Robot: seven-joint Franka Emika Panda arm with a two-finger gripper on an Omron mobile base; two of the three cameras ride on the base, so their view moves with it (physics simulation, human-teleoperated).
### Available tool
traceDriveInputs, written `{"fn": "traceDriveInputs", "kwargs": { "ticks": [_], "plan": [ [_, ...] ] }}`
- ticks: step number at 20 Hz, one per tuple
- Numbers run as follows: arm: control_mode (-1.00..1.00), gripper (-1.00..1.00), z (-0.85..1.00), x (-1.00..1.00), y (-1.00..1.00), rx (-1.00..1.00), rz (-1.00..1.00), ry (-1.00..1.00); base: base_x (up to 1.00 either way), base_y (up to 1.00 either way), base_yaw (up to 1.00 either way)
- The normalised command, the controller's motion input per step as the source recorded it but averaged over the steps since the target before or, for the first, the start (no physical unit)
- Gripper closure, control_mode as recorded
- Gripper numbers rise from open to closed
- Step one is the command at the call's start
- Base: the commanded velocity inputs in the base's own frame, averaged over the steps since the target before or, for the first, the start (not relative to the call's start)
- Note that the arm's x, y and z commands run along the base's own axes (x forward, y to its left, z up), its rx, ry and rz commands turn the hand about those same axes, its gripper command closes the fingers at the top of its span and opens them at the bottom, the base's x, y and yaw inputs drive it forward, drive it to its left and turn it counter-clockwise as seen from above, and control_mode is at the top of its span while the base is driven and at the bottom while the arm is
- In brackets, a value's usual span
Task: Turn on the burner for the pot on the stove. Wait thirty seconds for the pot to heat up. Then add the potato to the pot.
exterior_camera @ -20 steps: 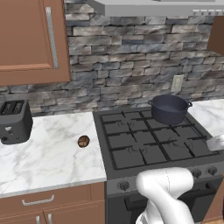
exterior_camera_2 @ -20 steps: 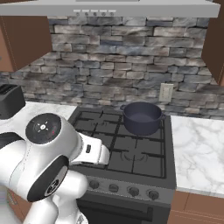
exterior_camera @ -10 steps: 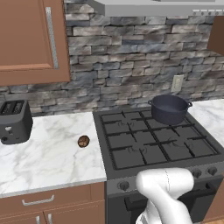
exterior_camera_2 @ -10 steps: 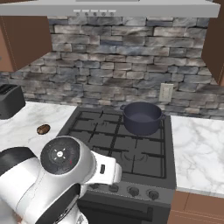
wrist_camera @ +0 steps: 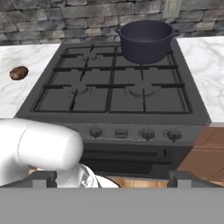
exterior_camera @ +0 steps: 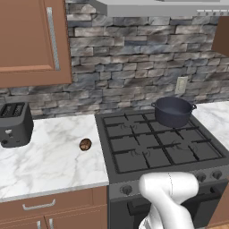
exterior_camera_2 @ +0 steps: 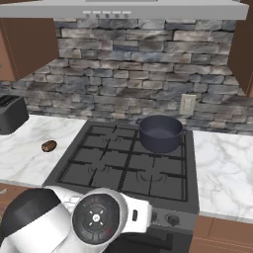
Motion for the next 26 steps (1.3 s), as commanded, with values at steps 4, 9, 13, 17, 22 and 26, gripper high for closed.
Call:
{"fn": "traceDriveInputs", "kwargs": {
  "ticks": [4, 9, 13, 17, 22, 26],
  "plan": [
    [-1.0, -1.0, -0.49, 0.0, -0.07, 0.0, 0.0, -0.18, 0.0, 0.0, 0.0],
    [-1.0, -1.0, -0.5, 0.0, -0.13, 0.0, 0.0, -0.16, 0.0, 0.0, 0.0],
    [-1.0, -1.0, -0.59, 0.0, -0.1, 0.0, 0.0, -0.19, 0.0, 0.0, 0.0],
    [-1.0, -1.0, -0.64, 0.0, -0.14, 0.0, 0.0, -0.23, 0.0, 0.0, 0.0],
    [-1.0, -1.0, -0.65, 0.0, -0.1, 0.0, 0.01, -0.24, 0.0, 0.0, 0.0],
    [-1.0, -1.0, -0.6, 0.0, -0.02, 0.0, 0.01, -0.22, 0.0, 0.0, 0.0]
  ]
}}
